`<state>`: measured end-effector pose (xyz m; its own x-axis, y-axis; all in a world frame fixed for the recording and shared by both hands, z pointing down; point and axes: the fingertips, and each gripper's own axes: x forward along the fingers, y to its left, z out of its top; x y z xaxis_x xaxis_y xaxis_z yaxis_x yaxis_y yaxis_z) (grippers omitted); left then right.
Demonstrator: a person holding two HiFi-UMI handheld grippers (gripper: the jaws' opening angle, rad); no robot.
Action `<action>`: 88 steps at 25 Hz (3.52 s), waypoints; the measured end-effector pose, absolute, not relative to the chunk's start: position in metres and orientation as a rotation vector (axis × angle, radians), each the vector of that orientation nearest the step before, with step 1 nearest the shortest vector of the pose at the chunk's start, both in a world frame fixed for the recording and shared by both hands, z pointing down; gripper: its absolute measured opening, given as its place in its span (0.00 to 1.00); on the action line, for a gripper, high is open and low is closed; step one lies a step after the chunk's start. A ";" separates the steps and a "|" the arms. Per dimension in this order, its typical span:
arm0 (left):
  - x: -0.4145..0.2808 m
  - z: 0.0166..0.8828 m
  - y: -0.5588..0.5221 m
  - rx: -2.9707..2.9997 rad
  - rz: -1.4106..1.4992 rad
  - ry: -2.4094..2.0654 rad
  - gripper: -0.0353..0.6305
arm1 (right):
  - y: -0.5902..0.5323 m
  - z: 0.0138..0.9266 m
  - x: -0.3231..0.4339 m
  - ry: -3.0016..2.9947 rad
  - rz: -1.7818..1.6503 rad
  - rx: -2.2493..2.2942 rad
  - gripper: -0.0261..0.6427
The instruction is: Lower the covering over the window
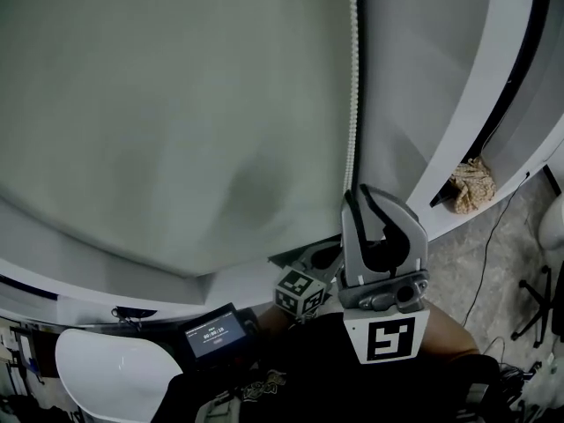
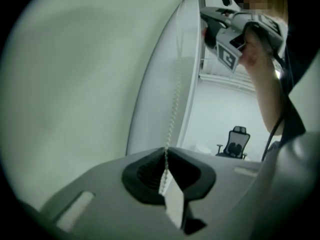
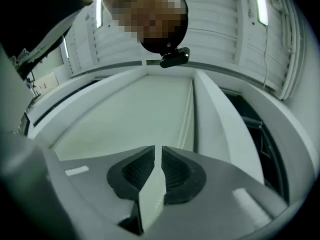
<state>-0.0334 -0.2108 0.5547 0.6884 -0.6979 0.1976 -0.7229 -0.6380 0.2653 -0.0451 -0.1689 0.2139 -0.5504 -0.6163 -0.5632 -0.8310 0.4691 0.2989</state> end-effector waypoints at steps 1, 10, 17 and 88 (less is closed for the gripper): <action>-0.035 0.554 -0.214 2.575 0.108 -1.122 0.08 | -0.169 0.215 -0.056 2.399 0.770 -1.171 0.09; -0.042 0.555 -0.212 2.580 0.092 -1.097 0.08 | -0.242 0.232 -0.055 2.512 0.420 -1.309 0.13; -0.038 0.555 -0.211 2.592 0.077 -1.095 0.08 | -0.256 0.232 -0.047 2.510 0.350 -1.370 0.13; -0.106 0.504 0.060 2.288 -0.221 -1.578 0.09 | -0.050 0.477 -0.014 2.785 -0.647 -0.940 0.05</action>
<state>-0.1057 0.0597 0.5036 0.3668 -0.9277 0.0695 -0.8727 -0.3173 0.3710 -0.0140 -0.0500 0.4766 -0.7972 -0.6036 0.0121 -0.5471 0.7138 -0.4372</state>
